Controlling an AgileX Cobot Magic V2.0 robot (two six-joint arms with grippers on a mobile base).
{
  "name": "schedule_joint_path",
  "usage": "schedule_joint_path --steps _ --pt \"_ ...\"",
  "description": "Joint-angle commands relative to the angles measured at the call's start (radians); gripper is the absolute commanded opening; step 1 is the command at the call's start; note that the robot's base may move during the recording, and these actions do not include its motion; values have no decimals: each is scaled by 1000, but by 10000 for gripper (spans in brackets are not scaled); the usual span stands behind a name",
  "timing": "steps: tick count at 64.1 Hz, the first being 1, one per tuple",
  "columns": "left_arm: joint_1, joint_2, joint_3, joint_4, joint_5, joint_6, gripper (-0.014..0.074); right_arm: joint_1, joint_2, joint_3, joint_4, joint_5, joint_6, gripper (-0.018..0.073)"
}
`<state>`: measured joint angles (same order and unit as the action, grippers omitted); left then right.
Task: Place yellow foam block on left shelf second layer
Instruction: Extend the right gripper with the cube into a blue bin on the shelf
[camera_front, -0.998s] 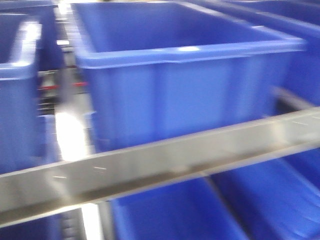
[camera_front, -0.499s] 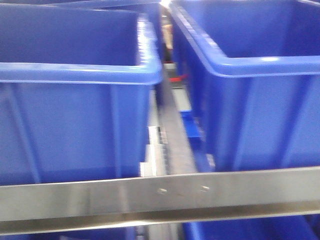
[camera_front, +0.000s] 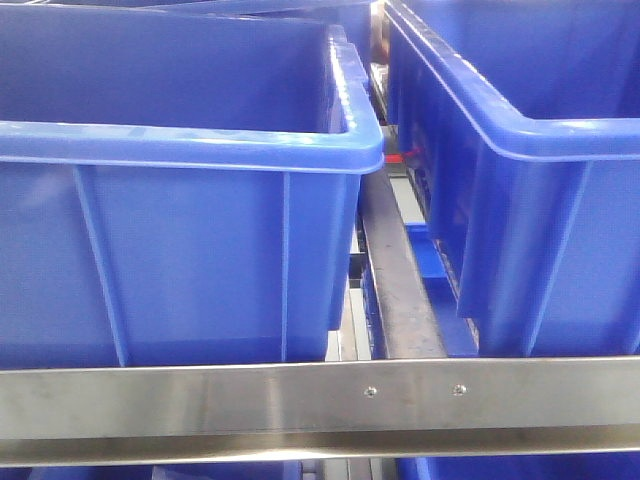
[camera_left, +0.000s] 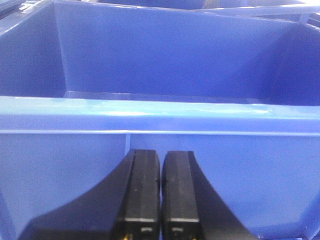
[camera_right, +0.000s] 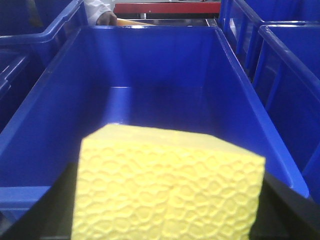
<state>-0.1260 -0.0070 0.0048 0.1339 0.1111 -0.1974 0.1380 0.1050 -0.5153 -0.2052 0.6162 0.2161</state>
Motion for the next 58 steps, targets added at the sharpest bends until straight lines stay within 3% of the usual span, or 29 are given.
schedule_joint_path --steps 1,58 --pt "-5 -13 28 -10 -90 -4 136 -5 14 -27 -14 -89 -6 309" --pt "-5 -13 28 -10 -90 -4 136 -5 25 -30 -11 -90 -5 309"
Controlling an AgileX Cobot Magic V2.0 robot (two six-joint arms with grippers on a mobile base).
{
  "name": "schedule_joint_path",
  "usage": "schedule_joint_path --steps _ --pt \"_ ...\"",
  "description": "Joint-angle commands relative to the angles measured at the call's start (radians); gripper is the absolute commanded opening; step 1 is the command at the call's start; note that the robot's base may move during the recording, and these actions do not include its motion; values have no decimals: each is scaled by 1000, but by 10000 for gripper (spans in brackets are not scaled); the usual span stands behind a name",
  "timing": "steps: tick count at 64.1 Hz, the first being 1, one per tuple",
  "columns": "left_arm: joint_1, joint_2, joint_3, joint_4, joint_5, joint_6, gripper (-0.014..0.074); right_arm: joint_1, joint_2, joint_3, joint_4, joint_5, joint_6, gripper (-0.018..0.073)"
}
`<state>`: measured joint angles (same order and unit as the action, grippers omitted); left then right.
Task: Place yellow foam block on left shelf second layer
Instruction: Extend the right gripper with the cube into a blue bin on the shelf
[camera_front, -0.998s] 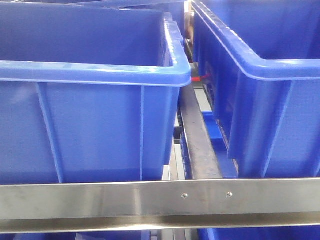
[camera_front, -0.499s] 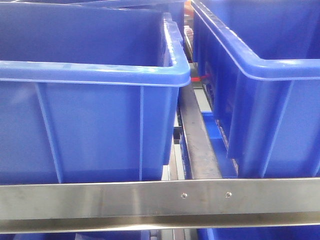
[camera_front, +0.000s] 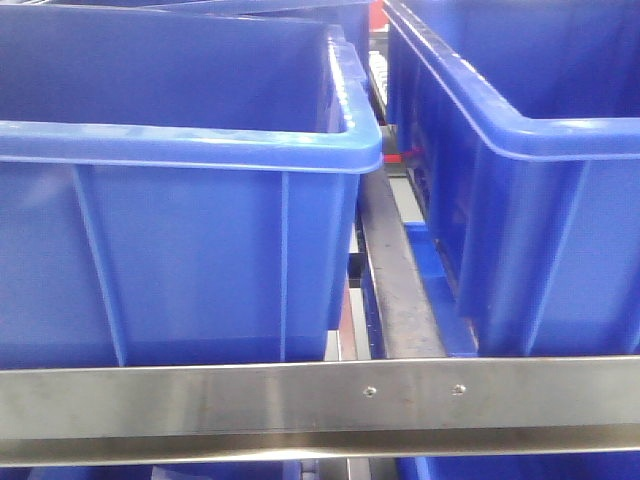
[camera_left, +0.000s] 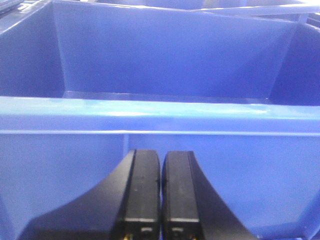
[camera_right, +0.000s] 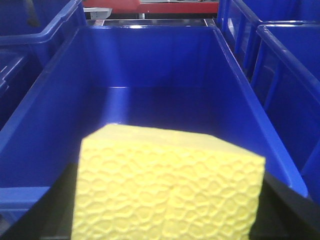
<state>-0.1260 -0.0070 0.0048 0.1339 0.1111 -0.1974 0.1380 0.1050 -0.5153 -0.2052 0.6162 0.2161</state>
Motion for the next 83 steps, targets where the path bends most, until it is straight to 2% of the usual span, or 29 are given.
schedule_joint_path --steps 1,13,26,36,45,49,59,68,83 --pt "-5 -13 28 -10 -90 -4 136 -5 30 -35 -11 -89 -5 309" --pt "-5 -13 28 -10 -90 -4 136 -4 231 -143 -11 -78 -5 309" --pt "-5 -13 28 -10 -90 -4 136 -4 576 -360 -11 -24 -5 309" --pt "-5 -13 28 -10 -90 -4 136 -4 820 -545 -11 69 -7 309" --pt "-5 -13 28 -10 -90 -4 136 -20 1014 -697 -3 136 -82 309" --pt "-5 -13 28 -10 -90 -4 136 -43 1088 -752 18 151 -124 309" --pt "-5 -13 28 -10 -90 -4 136 -126 1268 -837 158 163 -277 309" --pt "-5 -13 28 -10 -90 -4 136 -170 1396 -845 276 99 -379 309" --pt "-5 -13 28 -10 -90 -4 136 -197 1549 -845 299 -48 -405 309"
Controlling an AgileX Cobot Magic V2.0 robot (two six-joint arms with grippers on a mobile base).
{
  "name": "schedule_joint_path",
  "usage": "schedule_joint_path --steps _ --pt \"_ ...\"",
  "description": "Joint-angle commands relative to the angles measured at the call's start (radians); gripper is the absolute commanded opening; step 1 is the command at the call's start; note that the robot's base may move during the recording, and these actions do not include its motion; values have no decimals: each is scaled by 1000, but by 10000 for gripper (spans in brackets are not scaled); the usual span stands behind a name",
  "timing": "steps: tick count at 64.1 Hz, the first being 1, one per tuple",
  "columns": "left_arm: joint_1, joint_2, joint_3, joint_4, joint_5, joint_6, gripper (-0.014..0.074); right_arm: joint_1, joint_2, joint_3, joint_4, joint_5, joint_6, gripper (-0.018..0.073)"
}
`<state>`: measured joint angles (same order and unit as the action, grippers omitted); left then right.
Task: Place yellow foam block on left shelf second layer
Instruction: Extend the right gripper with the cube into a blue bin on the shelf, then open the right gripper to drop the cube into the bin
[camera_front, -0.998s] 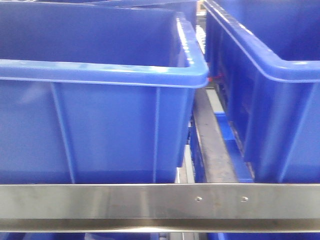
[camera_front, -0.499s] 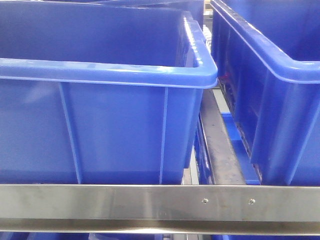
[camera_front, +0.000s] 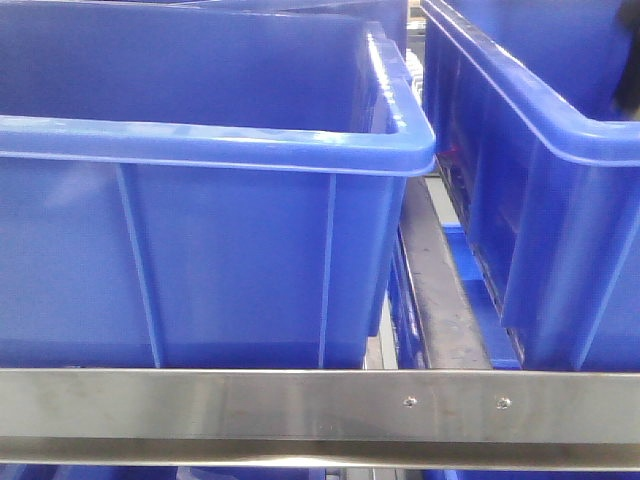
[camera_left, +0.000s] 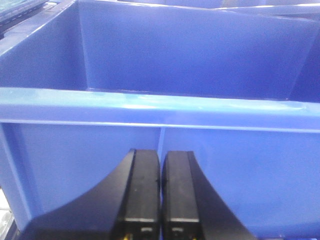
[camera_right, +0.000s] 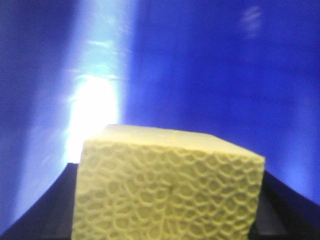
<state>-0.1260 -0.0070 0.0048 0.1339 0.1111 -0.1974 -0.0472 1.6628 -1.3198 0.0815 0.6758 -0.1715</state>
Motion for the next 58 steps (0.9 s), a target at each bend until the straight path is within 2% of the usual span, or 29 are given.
schedule_joint_path --steps 1,18,32,37,46,50,58 --pt "-5 -13 28 -10 -90 -4 136 -13 -1 -40 12 -119 -17 309" --pt "-5 -13 28 -10 -90 -4 136 -19 113 -40 12 -184 -22 309" --pt "-5 -13 28 -10 -90 -4 136 -19 134 -40 12 -178 -22 317" --pt "-5 -13 28 -10 -90 -4 136 -19 134 -40 12 -178 -22 398" --pt "-5 -13 28 -10 -90 -4 136 -19 132 -40 12 -182 -22 648" --pt "-5 -13 28 -10 -90 -4 136 -19 131 -40 12 -179 -22 622" --pt "-5 -13 28 -10 -90 -4 136 -19 106 -40 12 -175 -22 624"
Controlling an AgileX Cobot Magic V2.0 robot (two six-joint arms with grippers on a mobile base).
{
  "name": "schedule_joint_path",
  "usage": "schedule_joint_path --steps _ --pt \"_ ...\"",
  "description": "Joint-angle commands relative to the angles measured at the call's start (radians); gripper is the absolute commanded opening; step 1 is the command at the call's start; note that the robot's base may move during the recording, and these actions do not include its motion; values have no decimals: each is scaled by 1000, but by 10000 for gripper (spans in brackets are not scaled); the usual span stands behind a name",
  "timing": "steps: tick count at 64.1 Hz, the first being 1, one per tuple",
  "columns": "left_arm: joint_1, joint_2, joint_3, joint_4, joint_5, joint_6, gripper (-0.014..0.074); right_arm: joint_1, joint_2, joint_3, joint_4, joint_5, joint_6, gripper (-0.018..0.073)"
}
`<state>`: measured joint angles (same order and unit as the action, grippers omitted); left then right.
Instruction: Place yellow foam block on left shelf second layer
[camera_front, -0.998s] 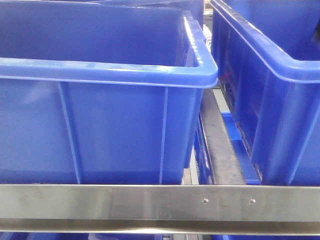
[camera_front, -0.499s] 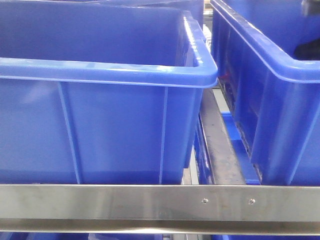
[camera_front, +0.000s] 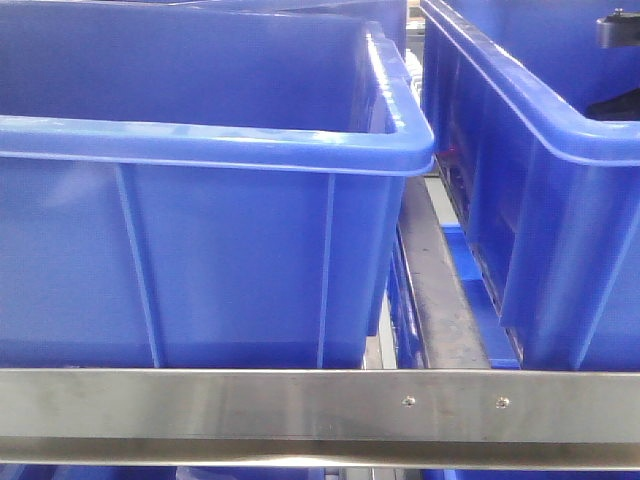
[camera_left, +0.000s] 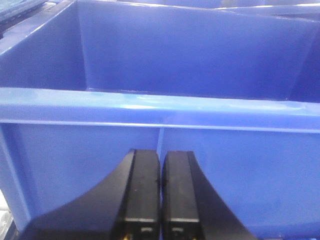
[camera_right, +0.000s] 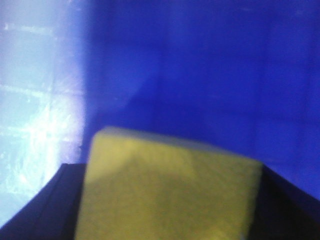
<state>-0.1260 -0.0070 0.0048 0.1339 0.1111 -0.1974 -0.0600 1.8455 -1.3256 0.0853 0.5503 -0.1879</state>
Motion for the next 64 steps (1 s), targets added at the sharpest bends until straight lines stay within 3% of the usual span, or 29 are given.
schedule_joint_path --steps 1,14,24,30,48,64 --pt "-5 -13 28 -10 -90 -4 136 -6 -81 -35 9 -49 -6 624" --pt "-5 -13 28 -10 -90 -4 136 -4 -220 10 9 -68 -6 622" --pt "-5 -13 28 -10 -90 -4 136 -3 -426 196 11 -201 -6 601" --pt "-5 -13 28 -10 -90 -4 136 -3 -549 321 15 -266 -6 496" --pt "-5 -13 28 -10 -90 -4 136 -3 -928 593 19 -304 -6 50" --pt "-5 -13 28 -10 -90 -4 136 -3 -1286 815 19 -477 -5 56"
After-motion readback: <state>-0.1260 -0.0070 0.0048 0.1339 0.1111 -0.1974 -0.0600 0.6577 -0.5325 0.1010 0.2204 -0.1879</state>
